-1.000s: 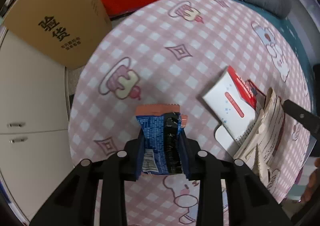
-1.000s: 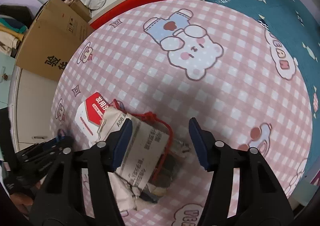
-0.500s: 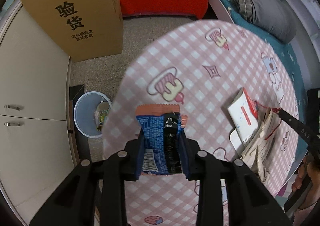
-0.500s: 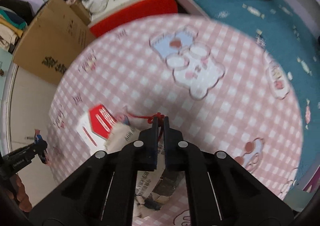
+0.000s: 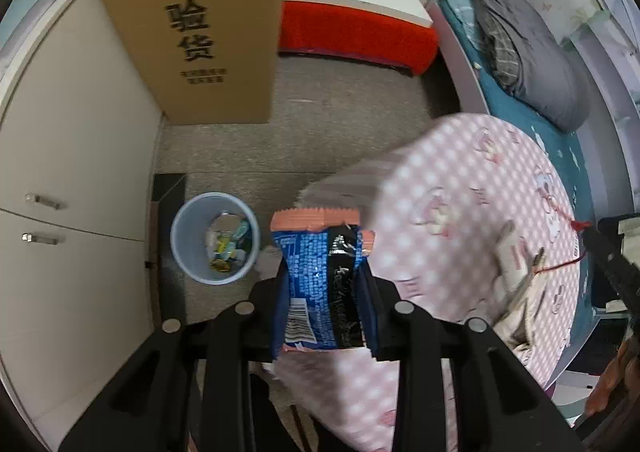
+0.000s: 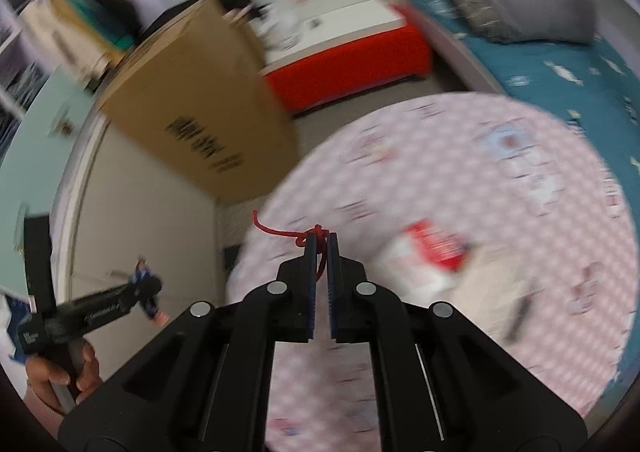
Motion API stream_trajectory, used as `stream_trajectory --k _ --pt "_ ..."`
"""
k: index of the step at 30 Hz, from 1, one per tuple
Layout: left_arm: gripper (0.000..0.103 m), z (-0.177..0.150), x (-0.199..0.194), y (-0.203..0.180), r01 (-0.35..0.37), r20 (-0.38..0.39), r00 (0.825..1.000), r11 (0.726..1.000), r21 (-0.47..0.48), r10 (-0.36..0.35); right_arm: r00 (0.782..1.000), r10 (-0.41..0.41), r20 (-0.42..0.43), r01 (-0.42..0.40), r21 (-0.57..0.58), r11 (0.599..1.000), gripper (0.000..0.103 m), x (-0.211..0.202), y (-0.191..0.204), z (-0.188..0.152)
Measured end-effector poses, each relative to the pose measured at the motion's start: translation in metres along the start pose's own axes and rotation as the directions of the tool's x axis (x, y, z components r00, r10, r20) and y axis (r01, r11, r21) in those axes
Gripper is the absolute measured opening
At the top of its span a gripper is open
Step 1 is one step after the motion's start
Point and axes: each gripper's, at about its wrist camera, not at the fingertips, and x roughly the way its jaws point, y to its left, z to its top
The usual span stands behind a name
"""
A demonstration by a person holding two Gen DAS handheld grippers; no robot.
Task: Collect trash
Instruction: 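Grasp the blue-black wrapper with the left gripper while the right grasps the bundle's red string, then carry the wrapper and red string over the wastebasket and open both grippers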
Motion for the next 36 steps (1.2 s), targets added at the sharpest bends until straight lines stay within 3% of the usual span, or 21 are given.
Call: stream_trajectory --k 9,18,20,22,24,36 --pt "0.030 0.003 -0.029 0.121 -0.056 0.022 0.998 0.995 -0.082 0.058 0.981 0.104 -0.162 -0.130 -0.160 0.979 0.005 0.081 0.163 -0.043" --pt "0.030 0.002 -0.053 0.206 -0.097 0.051 0.993 0.981 -0.166 0.107 0.959 0.090 -0.267 -0.164 -0.269 0.949 0.006 0.147 0.257 -0.057" --pt "0.030 0.003 -0.057 0.217 -0.099 0.055 0.992 0.979 -0.177 0.110 0.958 0.084 -0.274 -0.163 -0.282 0.946 0.006 0.153 0.268 -0.061" --pt "0.030 0.001 -0.060 0.226 -0.095 0.055 0.993 0.977 -0.189 0.107 0.956 0.076 -0.282 -0.162 -0.294 0.942 0.016 0.158 0.276 -0.063" --pt "0.030 0.001 -0.060 0.231 -0.088 0.055 0.993 0.977 -0.197 0.100 0.959 0.073 -0.275 -0.156 -0.295 0.943 0.054 0.158 0.279 -0.063" --pt "0.030 0.009 -0.050 0.214 -0.060 0.042 0.997 0.984 -0.166 0.068 0.967 0.072 -0.246 -0.132 -0.241 0.962 0.058 0.138 0.260 -0.053"
